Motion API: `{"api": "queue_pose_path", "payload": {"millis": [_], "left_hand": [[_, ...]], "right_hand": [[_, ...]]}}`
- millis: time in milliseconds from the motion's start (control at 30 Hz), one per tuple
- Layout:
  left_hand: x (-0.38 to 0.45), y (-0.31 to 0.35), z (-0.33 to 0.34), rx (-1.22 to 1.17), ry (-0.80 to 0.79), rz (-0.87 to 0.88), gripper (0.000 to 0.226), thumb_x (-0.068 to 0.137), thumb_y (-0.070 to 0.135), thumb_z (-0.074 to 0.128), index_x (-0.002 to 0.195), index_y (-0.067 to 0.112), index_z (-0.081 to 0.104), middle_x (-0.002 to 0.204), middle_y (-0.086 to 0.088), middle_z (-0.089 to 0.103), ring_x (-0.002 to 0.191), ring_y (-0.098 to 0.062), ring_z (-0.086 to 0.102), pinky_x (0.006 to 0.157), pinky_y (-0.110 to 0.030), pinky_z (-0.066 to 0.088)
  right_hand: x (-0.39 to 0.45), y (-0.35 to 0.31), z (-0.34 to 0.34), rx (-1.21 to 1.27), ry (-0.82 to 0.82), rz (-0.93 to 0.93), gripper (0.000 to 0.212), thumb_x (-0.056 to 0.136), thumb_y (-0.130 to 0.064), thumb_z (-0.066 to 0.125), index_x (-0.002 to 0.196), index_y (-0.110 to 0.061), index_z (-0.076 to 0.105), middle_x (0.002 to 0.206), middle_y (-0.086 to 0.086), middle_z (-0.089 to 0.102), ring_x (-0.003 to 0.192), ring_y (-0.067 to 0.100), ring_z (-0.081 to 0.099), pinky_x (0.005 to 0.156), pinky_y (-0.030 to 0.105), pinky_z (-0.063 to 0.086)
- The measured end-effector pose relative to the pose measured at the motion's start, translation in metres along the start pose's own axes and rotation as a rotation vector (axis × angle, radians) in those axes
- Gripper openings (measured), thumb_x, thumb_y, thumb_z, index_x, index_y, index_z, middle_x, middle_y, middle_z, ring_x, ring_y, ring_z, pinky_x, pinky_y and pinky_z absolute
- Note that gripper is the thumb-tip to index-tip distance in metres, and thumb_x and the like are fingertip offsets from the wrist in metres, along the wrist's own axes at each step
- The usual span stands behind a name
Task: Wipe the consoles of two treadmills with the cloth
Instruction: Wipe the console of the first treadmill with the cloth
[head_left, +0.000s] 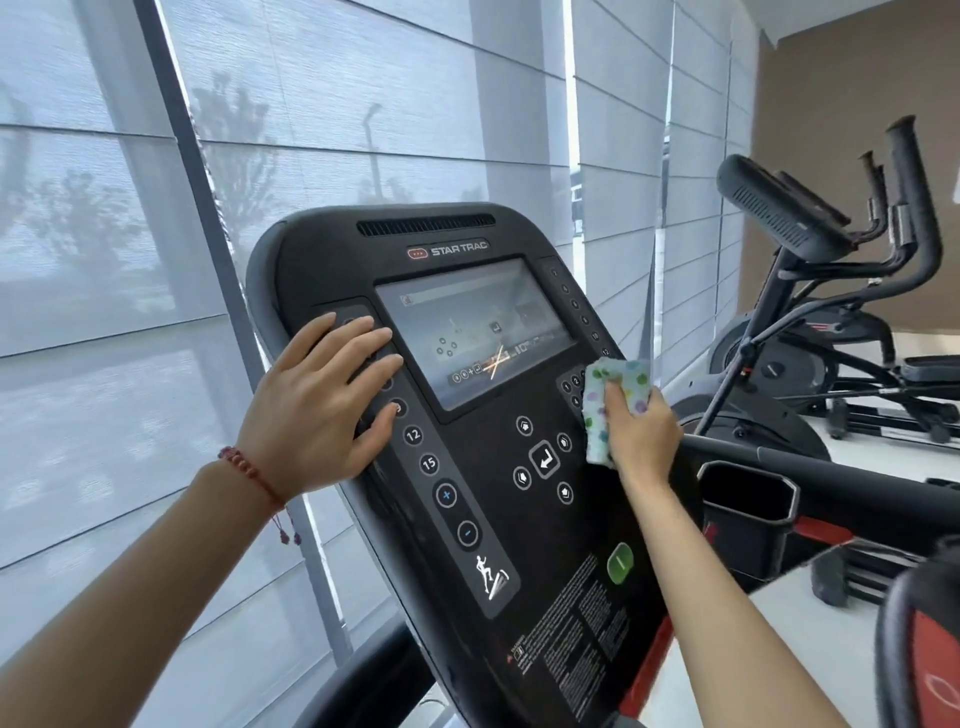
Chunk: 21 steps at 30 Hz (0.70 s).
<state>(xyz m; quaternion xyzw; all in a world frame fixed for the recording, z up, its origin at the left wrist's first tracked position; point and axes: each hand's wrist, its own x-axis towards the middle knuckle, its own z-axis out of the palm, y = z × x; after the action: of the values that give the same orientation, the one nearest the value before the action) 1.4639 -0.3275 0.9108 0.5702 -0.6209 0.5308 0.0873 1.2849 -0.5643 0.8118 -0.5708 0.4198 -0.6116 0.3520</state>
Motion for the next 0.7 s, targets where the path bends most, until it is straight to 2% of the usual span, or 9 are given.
{"api": "queue_pose_path", "payload": {"millis": [200, 300, 400, 567, 700], "left_hand": [[-0.004, 0.008, -0.003, 0.049, -0.044, -0.044, 0.041, 0.092, 0.027, 0.039, 0.108, 0.002, 0.067, 0.119, -0.017, 0.061, 0.117, -0.034, 0.054, 0.106, -0.05, 0.031], [-0.009, 0.018, -0.007, 0.102, -0.055, -0.095, 0.039, 0.095, 0.025, 0.038, 0.109, 0.002, 0.066, 0.12, -0.017, 0.061, 0.117, -0.034, 0.053, 0.106, -0.049, 0.032], [-0.012, 0.028, -0.018, 0.115, -0.065, -0.198, 0.04, 0.094, 0.027, 0.04, 0.115, 0.001, 0.062, 0.123, -0.019, 0.058, 0.118, -0.034, 0.051, 0.105, -0.048, 0.033], [-0.027, 0.046, -0.042, 0.045, -0.07, -0.302, 0.047, 0.089, 0.032, 0.043, 0.118, -0.001, 0.059, 0.124, -0.022, 0.056, 0.118, -0.037, 0.049, 0.102, -0.05, 0.037], [-0.055, 0.058, -0.062, 0.044, -0.107, -0.349, 0.047, 0.09, 0.033, 0.042, 0.118, 0.0, 0.059, 0.124, -0.021, 0.055, 0.119, -0.035, 0.049, 0.103, -0.05, 0.036]], "right_hand": [[-0.047, -0.039, 0.007, 0.023, -0.126, -0.172, 0.027, 0.087, -0.037, 0.059, 0.084, -0.01, 0.06, 0.08, 0.002, 0.064, 0.076, 0.015, 0.057, 0.071, 0.022, 0.037], [-0.067, -0.046, 0.005, 0.053, -0.176, -0.229, 0.024, 0.085, -0.039, 0.061, 0.078, -0.016, 0.057, 0.076, -0.001, 0.063, 0.073, 0.015, 0.059, 0.068, 0.025, 0.042], [-0.074, -0.047, -0.002, 0.056, -0.245, -0.242, 0.028, 0.084, -0.042, 0.062, 0.08, -0.015, 0.059, 0.079, 0.001, 0.067, 0.076, 0.017, 0.064, 0.07, 0.03, 0.05], [-0.09, -0.049, -0.016, 0.071, -0.279, -0.24, 0.026, 0.081, -0.042, 0.065, 0.081, -0.018, 0.059, 0.078, -0.003, 0.066, 0.073, 0.012, 0.064, 0.065, 0.025, 0.049], [-0.11, -0.061, -0.02, 0.059, -0.281, -0.286, 0.023, 0.08, -0.041, 0.066, 0.08, -0.021, 0.056, 0.078, -0.002, 0.065, 0.072, 0.014, 0.063, 0.062, 0.027, 0.051]]}}
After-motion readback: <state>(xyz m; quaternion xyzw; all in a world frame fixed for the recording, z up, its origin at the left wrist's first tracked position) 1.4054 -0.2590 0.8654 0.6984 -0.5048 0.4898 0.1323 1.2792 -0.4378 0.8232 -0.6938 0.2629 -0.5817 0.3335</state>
